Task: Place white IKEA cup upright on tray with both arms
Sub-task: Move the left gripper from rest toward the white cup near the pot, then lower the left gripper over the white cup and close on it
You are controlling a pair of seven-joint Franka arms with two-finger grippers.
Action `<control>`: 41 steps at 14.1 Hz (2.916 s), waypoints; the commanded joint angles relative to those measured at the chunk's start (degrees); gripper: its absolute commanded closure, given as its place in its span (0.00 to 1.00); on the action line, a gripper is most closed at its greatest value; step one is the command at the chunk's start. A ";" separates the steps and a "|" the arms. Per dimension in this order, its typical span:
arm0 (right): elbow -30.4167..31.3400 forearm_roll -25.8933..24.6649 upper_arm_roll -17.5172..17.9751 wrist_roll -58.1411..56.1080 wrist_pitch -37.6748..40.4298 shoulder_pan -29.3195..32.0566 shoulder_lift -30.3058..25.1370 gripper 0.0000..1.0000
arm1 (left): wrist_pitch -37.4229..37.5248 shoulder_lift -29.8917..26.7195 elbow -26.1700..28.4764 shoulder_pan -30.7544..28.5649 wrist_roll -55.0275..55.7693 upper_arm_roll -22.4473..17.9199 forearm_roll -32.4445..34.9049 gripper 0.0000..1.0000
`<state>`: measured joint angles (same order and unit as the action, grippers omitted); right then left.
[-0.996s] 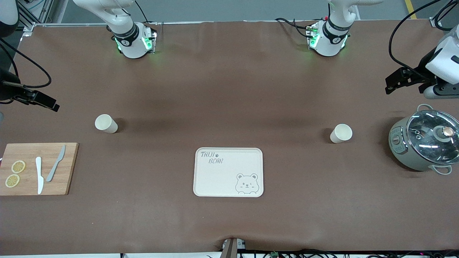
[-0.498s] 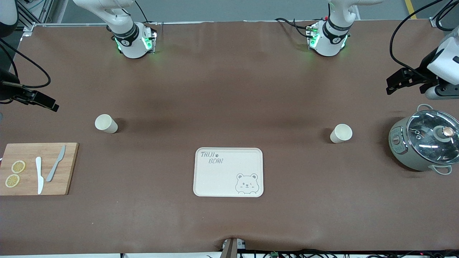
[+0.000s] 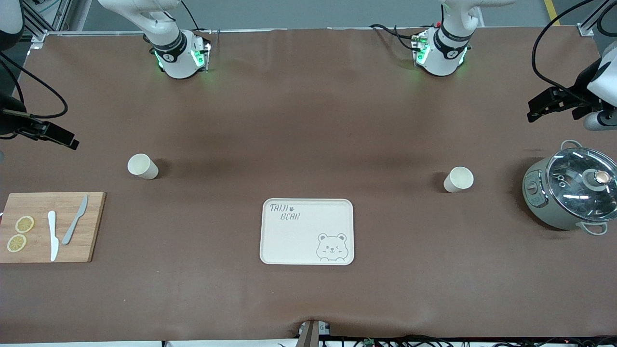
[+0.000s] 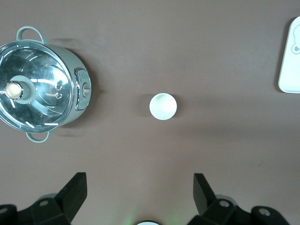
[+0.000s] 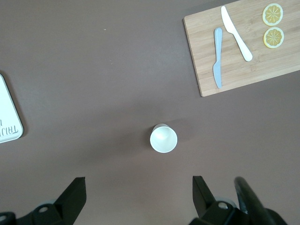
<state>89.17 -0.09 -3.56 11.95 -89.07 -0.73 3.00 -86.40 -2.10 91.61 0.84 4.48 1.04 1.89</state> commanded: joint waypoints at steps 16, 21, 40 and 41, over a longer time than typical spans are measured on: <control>1.00 -0.09 0.49 0.26 0.04 0.99 -1.15 0.00 | -40.14 7.27 30.63 -3.65 0.35 0.89 0.75 0.00; 1.00 -0.09 0.49 0.26 0.04 0.99 -1.15 0.00 | -47.89 13.16 33.55 -3.74 0.44 2.30 0.66 0.04; -2.51 -1.31 0.49 0.00 -0.40 1.44 4.28 0.00 | -54.06 18.45 34.00 -2.86 0.53 4.40 0.66 1.00; -3.47 -1.14 0.49 0.00 -0.22 1.61 4.56 0.00 | -54.05 18.62 32.77 -2.86 0.79 5.72 0.66 1.00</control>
<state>88.54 -0.31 -3.59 11.95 -89.63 0.07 4.72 -140.70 16.56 126.59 -2.40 4.34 4.87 1.89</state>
